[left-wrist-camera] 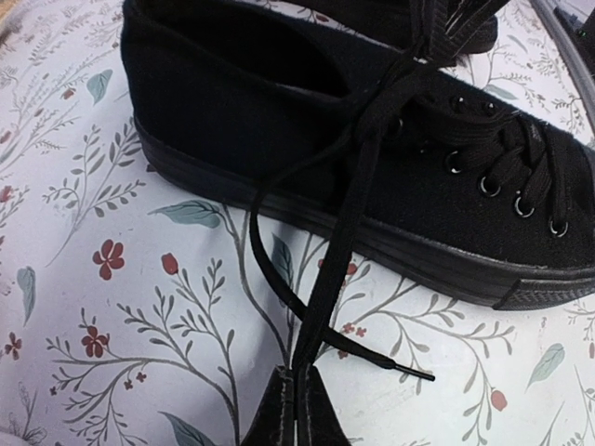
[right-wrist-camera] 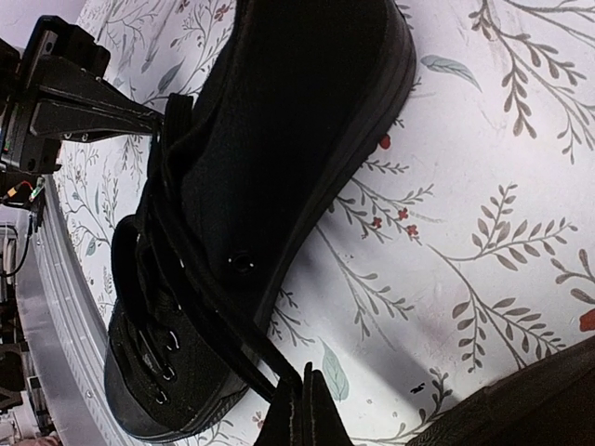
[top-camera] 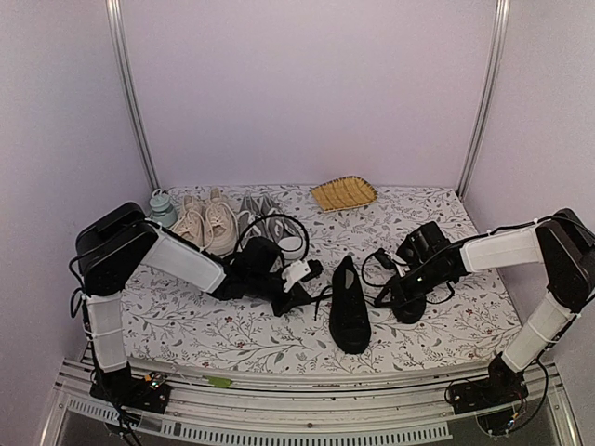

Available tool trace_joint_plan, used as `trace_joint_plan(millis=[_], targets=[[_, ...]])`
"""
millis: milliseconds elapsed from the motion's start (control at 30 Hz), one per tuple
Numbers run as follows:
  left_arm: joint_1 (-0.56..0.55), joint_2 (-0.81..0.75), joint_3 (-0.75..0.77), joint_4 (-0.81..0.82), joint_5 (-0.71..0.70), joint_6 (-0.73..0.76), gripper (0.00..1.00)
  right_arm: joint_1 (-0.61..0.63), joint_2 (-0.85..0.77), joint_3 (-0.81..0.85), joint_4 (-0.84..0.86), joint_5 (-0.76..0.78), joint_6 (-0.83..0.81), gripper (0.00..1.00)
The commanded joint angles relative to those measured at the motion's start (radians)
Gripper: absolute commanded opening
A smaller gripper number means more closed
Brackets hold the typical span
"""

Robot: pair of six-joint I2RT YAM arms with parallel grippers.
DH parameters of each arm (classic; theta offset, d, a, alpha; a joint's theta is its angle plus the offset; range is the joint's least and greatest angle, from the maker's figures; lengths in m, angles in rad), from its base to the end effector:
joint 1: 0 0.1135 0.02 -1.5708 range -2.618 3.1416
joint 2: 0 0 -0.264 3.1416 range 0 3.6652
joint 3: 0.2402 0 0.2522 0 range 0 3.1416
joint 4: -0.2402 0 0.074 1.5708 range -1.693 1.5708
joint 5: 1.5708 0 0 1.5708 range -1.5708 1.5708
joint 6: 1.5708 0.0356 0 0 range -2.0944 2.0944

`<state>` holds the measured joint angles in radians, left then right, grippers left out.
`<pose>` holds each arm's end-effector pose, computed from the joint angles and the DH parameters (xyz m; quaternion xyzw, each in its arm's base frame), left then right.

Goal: Tie the shoes
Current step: Tie the loops with the shoelace on the shoe.

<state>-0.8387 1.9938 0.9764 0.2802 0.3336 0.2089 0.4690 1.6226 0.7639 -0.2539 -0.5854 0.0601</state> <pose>0.2506 -0.2963 0.1050 0.5092 0.7472 -0.2680 0.3326 0.2453 0.1464 0.1379 -0.2535 0.8997 0.3281 0.1364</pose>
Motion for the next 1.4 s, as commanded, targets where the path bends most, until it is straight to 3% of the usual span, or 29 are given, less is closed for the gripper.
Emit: trace_joint_plan(millis=[0,700,767,867,967,1000,1067,1233,1367], targets=[[0.015,-0.017,-0.035,-0.078,-0.035,0.012,0.00,-0.020,0.014,-0.025,-0.032,0.050,0.016,0.01],[0.013,-0.006,-0.036,-0.070,-0.021,0.020,0.00,-0.029,0.065,-0.040,-0.023,0.077,0.055,0.01],[0.003,0.002,-0.029,-0.056,0.009,0.017,0.00,-0.029,0.063,-0.037,-0.019,0.042,0.049,0.01],[-0.026,0.003,-0.009,-0.044,0.065,0.015,0.00,-0.026,0.067,-0.019,0.009,-0.143,-0.010,0.01],[-0.039,-0.017,-0.017,-0.001,0.076,-0.003,0.00,-0.025,0.022,-0.008,0.050,-0.166,-0.001,0.05],[-0.039,-0.047,-0.021,0.006,0.076,-0.009,0.02,-0.027,0.003,-0.006,0.055,-0.151,0.008,0.11],[-0.040,-0.086,-0.031,0.008,0.068,-0.011,0.16,-0.027,-0.028,0.009,0.037,-0.116,0.014,0.22],[-0.036,-0.190,-0.064,-0.059,0.083,0.013,0.45,-0.028,-0.145,0.055,-0.031,-0.060,0.013,0.35],[-0.033,-0.263,-0.088,-0.122,0.075,0.027,0.53,-0.038,-0.257,0.095,-0.082,0.050,0.022,0.42]])
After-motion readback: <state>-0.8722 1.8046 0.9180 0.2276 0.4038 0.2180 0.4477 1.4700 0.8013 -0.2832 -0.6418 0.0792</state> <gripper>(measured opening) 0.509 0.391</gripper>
